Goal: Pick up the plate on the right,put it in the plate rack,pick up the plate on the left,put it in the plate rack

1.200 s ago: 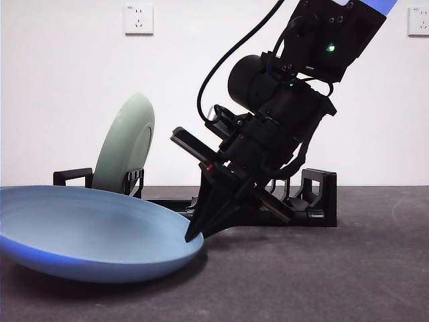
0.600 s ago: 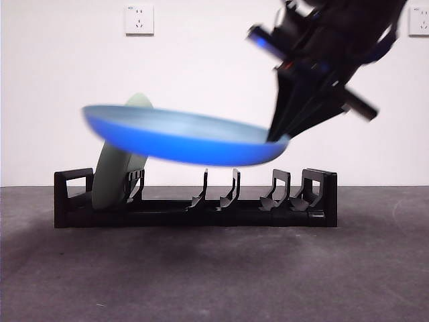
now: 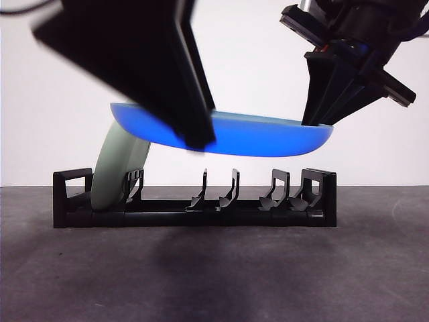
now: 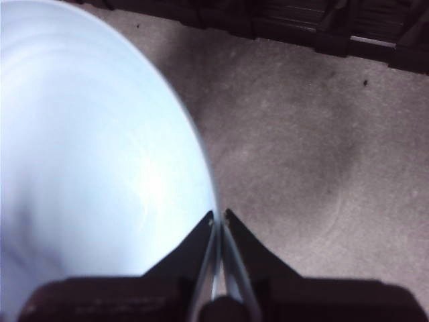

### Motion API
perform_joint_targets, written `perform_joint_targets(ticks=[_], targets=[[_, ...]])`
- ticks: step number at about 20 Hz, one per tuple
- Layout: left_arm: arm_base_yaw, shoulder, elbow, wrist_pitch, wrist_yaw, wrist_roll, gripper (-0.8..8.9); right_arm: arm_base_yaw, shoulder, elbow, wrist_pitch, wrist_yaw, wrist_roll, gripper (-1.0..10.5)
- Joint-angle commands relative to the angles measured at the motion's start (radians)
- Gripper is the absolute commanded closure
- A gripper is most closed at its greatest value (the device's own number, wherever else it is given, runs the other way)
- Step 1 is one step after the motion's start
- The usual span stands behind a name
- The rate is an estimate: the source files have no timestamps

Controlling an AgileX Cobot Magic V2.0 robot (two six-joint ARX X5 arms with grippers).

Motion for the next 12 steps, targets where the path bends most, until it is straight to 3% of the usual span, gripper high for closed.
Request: perform_joint_targets(ticks=[1,3,5,7,12], targets=[[-0.002,0.045,-0.010,0.021,-0.029,0.027,4.72,0.000,0.000,0.002,-0.010,-0.006,-0.021,9.5],[0.002,0.052,-0.010,0.056,-0.053,0.027,5.26,-0.004,0.000,0.002,-0.015,-0.007,-0.027,9.5],[0.002,0.052,-0.010,0.101,-0.047,0.031,7.00,-0.005,0.000,0.002,-0.015,-0.006,-0.027,9.5],[0.002,0.052,-0.010,0.114,-0.042,0.052,7.97,-0.006,0.000,0.002,-0.015,-0.006,-0.028,9.5],[0.002,0.052,-0.010,0.113,0.037,0.070,8.26,-0.018,0.000,0.002,-0.015,-0.007,-0.035,9.5]])
